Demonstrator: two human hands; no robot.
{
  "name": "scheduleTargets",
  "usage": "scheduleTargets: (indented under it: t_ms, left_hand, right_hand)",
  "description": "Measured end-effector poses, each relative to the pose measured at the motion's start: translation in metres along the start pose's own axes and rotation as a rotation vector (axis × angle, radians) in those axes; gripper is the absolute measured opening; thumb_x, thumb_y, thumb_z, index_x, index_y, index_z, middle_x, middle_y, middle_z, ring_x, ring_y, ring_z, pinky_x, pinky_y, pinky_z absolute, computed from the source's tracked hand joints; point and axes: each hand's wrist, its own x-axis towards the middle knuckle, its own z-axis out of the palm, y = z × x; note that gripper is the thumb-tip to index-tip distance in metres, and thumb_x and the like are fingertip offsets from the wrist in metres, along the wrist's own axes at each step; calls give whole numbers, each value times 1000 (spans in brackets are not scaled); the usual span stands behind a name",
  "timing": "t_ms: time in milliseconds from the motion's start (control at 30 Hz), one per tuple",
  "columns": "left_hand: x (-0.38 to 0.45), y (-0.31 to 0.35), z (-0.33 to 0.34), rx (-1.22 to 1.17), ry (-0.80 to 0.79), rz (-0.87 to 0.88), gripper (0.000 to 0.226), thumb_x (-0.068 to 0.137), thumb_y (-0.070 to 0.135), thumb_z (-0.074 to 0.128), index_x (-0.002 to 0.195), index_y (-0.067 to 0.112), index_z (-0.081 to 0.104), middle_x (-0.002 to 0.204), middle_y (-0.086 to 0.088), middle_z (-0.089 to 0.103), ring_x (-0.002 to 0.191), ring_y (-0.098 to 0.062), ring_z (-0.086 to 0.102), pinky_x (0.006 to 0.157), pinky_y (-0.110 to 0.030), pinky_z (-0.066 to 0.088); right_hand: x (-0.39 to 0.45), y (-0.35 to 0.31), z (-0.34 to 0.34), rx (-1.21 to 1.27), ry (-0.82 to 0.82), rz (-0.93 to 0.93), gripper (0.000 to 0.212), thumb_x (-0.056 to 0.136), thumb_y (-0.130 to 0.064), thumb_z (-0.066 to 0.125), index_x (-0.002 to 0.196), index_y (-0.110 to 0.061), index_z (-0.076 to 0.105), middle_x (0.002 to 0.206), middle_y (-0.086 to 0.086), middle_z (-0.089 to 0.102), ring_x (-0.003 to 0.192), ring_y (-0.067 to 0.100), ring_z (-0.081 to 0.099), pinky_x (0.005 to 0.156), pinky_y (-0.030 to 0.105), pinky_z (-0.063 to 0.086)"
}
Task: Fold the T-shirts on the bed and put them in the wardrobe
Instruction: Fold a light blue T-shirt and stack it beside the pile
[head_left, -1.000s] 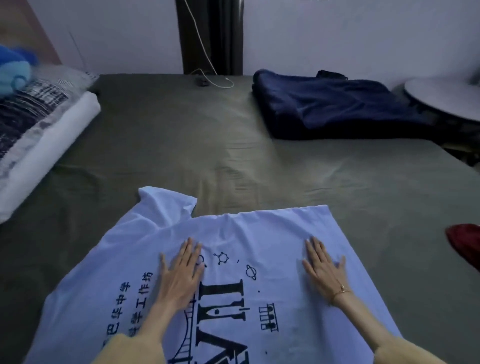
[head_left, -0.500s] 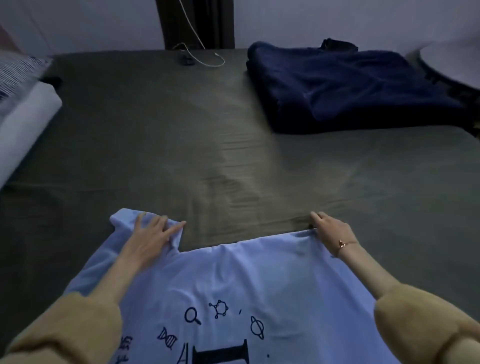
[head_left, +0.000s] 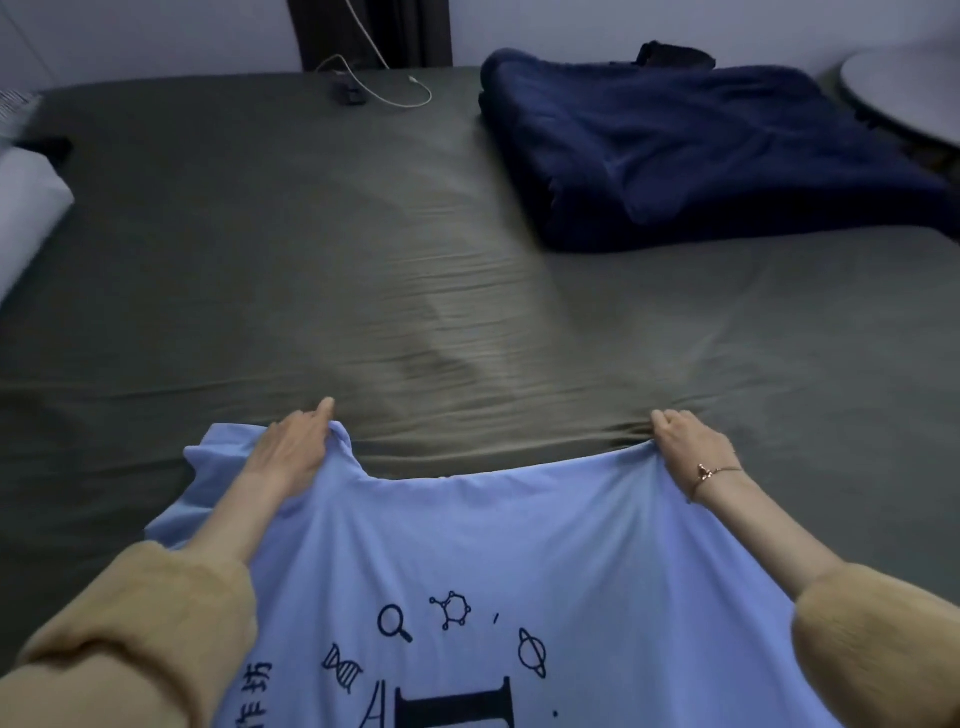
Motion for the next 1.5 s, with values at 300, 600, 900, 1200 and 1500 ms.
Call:
scheduleTargets:
  t_ms: [300, 600, 900, 1200, 1500]
  left_hand:
    - [9, -1, 9, -68, -29, -39, 12, 93, -1, 30, 93, 11, 29, 106, -25, 59, 101, -42, 56, 77, -42, 37]
    - [3, 0, 6, 39, 7, -17, 10, 101, 21, 26, 102, 18, 36, 115, 1, 57, 114, -21, 48, 94, -41, 30]
    - [-32, -104, 17, -610, 264, -699, 39, 99, 26, 43, 121, -5, 52, 130, -33, 45, 125, -43, 38, 104, -44, 26]
    - [-46, -129, 14, -1140, 32, -520, 23, 82, 25, 70, 60, 30, 75, 79, 2, 68, 94, -15, 59, 91, -28, 38]
    - [-46, -130, 20, -1250, 52, -661, 58, 49, 73, 62, 85, 28, 71, 123, -1, 54, 124, -21, 41, 104, -28, 24]
  right_hand:
    - [-1, -2, 9, -77, 93, 58, 28, 88, -12, 41, 116, -16, 41, 118, -2, 53, 118, 17, 43, 88, 33, 37]
    - [-3, 1, 14, -136, 243, 86, 43, 38, 4, 80, 72, -6, 55, 68, 13, 53, 63, 29, 55, 55, 35, 42]
    - [4, -108, -19, 218, 399, -182, 22, 65, -4, 31, 68, -12, 52, 68, 8, 53, 61, 28, 58, 49, 33, 45]
    - [18, -268, -74, 841, -130, -241, 41, 85, -56, 54, 89, -17, 67, 97, 2, 68, 96, 23, 57, 89, 37, 38]
    - [36, -279, -68, 1117, 31, -294, 10, 78, -10, 72, 88, -9, 68, 79, 0, 64, 78, 17, 56, 66, 19, 38]
